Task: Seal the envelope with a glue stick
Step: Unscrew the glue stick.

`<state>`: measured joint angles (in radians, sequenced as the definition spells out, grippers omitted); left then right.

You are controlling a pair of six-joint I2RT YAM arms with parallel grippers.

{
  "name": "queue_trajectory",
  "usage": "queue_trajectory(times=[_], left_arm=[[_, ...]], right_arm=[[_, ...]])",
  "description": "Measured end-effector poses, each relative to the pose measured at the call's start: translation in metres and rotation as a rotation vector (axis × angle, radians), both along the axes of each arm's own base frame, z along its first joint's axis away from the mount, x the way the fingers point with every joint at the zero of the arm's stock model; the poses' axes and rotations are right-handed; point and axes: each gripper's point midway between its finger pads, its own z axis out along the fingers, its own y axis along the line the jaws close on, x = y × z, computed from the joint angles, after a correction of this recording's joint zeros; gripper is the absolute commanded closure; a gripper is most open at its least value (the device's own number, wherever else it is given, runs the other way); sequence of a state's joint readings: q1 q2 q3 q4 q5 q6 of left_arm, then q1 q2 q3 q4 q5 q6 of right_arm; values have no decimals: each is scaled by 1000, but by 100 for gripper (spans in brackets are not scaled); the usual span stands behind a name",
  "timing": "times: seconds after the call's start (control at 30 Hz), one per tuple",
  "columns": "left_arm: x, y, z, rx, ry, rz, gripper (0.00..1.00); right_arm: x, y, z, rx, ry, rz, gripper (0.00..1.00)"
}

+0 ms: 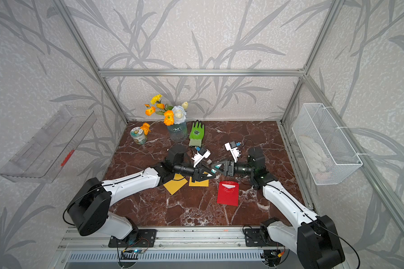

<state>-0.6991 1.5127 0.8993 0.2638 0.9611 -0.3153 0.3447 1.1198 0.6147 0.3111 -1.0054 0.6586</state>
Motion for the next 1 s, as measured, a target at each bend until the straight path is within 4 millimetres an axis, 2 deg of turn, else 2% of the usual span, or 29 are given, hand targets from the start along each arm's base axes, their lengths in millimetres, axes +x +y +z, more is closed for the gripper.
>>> queue_trajectory(times=[0.3, 0.43, 0.57, 0.6, 0.63, 0.67, 0.7, 0.77, 0.83, 1.0], left_arm=[[-1, 0, 1, -3, 5, -8, 100], [-1, 0, 1, -6, 4, -11, 100], [-2, 1, 1, -7, 7, -14, 100], [-2, 1, 1, -7, 8, -14, 97], [-2, 1, 1, -7, 9, -14, 84], [-2, 1, 1, -7, 7, -14, 65], [-2, 1, 1, -6, 10, -13, 54], [1, 2, 0, 2, 16, 3, 41], [8, 5, -3, 14, 25, 34, 36], [36, 19, -6, 39, 49, 164, 35]], right_arm=[[-2, 5, -5, 0, 12, 28, 65], [-1, 5, -7, 0, 12, 29, 76], [-1, 5, -7, 0, 8, 30, 92], [-1, 5, -7, 0, 9, 30, 96], [-1, 5, -7, 0, 9, 30, 100], [-1, 5, -7, 0, 9, 30, 100], [-1, 5, -7, -1, 7, 30, 100], [-2, 5, -9, -8, 2, 32, 100], [-2, 4, -13, -28, 2, 19, 100], [11, -5, -25, -121, -2, -83, 100]])
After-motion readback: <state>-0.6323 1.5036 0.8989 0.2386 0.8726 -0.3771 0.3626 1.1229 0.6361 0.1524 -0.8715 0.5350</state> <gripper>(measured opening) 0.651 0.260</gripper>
